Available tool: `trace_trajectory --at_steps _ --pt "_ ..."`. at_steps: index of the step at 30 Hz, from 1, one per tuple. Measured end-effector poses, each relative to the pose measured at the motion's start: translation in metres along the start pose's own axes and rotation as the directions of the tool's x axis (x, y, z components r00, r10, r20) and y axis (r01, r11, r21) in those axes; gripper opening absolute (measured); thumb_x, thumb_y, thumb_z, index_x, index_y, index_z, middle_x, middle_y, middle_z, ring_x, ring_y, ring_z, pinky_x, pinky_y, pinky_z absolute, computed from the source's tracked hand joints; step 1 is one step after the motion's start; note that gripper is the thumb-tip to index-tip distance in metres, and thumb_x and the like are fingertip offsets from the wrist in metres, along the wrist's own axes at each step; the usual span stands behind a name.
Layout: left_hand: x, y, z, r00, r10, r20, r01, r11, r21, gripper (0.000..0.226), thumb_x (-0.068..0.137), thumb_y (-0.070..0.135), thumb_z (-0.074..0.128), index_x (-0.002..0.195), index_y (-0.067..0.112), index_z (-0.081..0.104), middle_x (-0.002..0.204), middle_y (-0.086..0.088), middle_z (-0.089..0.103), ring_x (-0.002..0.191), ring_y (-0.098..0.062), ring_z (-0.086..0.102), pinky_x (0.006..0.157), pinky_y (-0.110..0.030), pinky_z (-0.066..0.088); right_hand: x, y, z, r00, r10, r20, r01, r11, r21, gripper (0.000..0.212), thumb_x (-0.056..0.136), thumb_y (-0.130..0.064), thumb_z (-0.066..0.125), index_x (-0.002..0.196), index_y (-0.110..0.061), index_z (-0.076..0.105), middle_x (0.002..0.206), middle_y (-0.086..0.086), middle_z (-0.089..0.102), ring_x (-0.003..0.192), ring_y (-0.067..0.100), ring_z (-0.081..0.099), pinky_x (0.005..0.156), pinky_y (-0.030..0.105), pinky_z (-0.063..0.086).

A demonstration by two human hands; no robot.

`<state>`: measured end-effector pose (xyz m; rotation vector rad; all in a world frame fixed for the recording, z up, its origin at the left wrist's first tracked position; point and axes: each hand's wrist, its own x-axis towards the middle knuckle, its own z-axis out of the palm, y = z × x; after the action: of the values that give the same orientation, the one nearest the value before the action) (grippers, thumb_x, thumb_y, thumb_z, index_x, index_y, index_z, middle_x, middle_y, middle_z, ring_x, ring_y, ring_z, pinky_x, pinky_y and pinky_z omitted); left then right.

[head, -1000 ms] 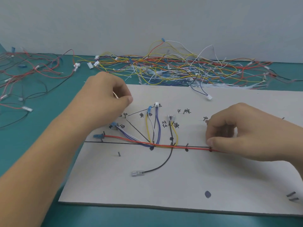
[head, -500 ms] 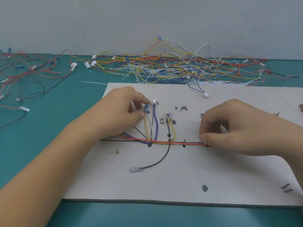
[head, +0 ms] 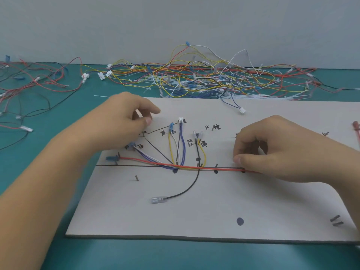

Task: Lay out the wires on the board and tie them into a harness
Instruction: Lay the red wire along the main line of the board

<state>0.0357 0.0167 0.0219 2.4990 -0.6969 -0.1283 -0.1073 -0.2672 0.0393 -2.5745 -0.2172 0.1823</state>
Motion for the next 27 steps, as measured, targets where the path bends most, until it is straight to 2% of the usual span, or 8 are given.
trace_trajectory --at_steps 3,7,11,19,21,23,25,27 --pt "-0.001 -0.008 -0.013 0.999 -0.032 -0.003 0.032 0.999 0.006 0.022 0.097 0.022 0.066 0.096 0.041 0.077 0.083 0.008 0.068 0.059 -0.002 0.055 0.060 -0.027 0.040 0.000 0.001 0.000 1.000 -0.005 -0.005 0.005 1.000 0.001 0.014 0.083 -0.022 0.068 0.070 -0.026 0.072 0.064 -0.009 0.069 0.052 0.004 0.057 0.049 0.009 0.039" --pt "-0.002 -0.010 -0.017 0.999 -0.022 0.023 0.022 1.000 -0.014 0.019 0.094 0.022 0.069 0.086 0.037 0.078 0.071 0.018 0.067 0.056 0.001 0.055 0.060 -0.026 0.038 0.001 0.005 0.000 0.999 -0.019 -0.049 0.019 1.000 0.000 0.014 0.082 -0.022 0.066 0.071 -0.026 0.073 0.064 -0.007 0.069 0.052 0.005 0.056 0.049 0.010 0.039" --pt "0.000 -0.007 -0.010 0.995 -0.013 0.095 0.012 1.000 0.011 0.019 0.095 0.021 0.070 0.084 0.034 0.078 0.073 0.018 0.069 0.060 -0.003 0.059 0.061 -0.025 0.042 0.001 0.008 -0.001 0.996 -0.022 -0.087 0.021 1.000 -0.009 0.012 0.082 -0.023 0.066 0.071 -0.026 0.072 0.065 -0.007 0.068 0.055 0.007 0.057 0.051 0.013 0.042" --pt "0.000 -0.005 -0.010 0.995 -0.018 0.096 0.017 1.000 0.017 0.021 0.095 0.022 0.069 0.083 0.036 0.079 0.064 0.018 0.067 0.054 -0.001 0.057 0.057 -0.023 0.039 0.004 0.009 0.003 0.996 -0.021 -0.092 0.018 0.999 -0.027 0.014 0.084 -0.024 0.067 0.071 -0.026 0.072 0.066 -0.007 0.068 0.056 0.005 0.056 0.054 0.013 0.042" --pt "0.000 -0.004 -0.010 0.995 -0.026 0.094 0.025 1.000 0.012 0.021 0.095 0.020 0.069 0.084 0.035 0.080 0.067 0.016 0.071 0.059 -0.001 0.061 0.061 -0.024 0.045 0.005 0.008 0.003 0.994 -0.017 -0.105 0.015 0.999 -0.028 0.015 0.085 -0.023 0.066 0.070 -0.027 0.072 0.066 -0.008 0.068 0.059 0.006 0.058 0.055 0.016 0.044" --pt "-0.001 -0.003 -0.010 0.994 -0.037 0.100 0.037 0.999 0.000 0.023 0.096 0.018 0.068 0.087 0.034 0.080 0.073 0.015 0.075 0.067 0.001 0.067 0.072 -0.027 0.055 0.005 0.008 0.003 0.988 -0.015 -0.151 0.013 1.000 -0.013 0.016 0.084 -0.022 0.065 0.070 -0.026 0.071 0.065 -0.008 0.068 0.060 0.009 0.060 0.056 0.019 0.046" --pt "-0.002 -0.002 -0.011 0.993 -0.045 0.107 0.047 0.999 -0.011 0.023 0.097 0.017 0.067 0.089 0.033 0.081 0.076 0.015 0.076 0.072 0.002 0.070 0.079 -0.028 0.057 0.005 0.008 0.002 0.976 -0.007 -0.216 0.005 1.000 -0.010 0.015 0.082 -0.026 0.063 0.069 -0.025 0.072 0.066 -0.010 0.068 0.063 0.008 0.060 0.057 0.016 0.046" --pt "-0.003 -0.002 -0.012 0.992 -0.048 0.113 0.051 0.999 -0.018 0.020 0.096 0.020 0.067 0.089 0.033 0.081 0.077 0.017 0.076 0.072 0.001 0.070 0.079 -0.027 0.057 0.006 0.010 0.000 0.966 0.014 -0.260 -0.022 0.999 -0.026 0.015 0.080 -0.028 0.062 0.070 -0.026 0.072 0.069 -0.015 0.068 0.068 0.005 0.061 0.060 0.015 0.046"
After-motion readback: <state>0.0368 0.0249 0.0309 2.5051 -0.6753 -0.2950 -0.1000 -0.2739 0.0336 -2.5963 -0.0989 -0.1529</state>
